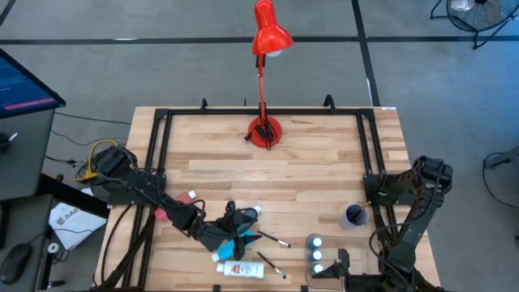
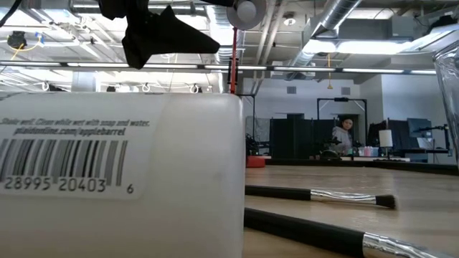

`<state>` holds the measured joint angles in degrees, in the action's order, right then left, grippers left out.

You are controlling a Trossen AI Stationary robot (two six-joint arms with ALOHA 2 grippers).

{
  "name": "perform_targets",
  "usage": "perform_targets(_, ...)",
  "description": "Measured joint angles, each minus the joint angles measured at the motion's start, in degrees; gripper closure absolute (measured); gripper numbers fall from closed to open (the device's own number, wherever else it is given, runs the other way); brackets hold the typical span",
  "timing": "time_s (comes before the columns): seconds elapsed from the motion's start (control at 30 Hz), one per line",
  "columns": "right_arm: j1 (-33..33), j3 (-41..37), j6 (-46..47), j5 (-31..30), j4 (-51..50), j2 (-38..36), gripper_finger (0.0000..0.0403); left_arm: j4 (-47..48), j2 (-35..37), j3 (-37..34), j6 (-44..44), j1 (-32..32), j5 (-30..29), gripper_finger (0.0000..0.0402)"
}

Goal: Pick & Place Paint Supplies
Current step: Put the black paint bottle into the transparent bin

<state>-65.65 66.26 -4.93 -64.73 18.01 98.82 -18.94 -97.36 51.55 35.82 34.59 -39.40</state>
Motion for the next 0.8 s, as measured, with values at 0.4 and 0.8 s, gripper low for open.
perform_targets(0.4, 1.5, 0.0, 10.3, 16.4, -8.7, -2.5, 0.0175, 0.5, 0.0, 0.0, 0.0, -0.4, 0.0, 0.0156)
perform_targets(0.8, 7.1, 0.0, 28.4, 25.7, -29.3, -10.4, 0.0175, 0.6, -1.4, 0.0, -0.6, -2.3, 1.3, 0.0156)
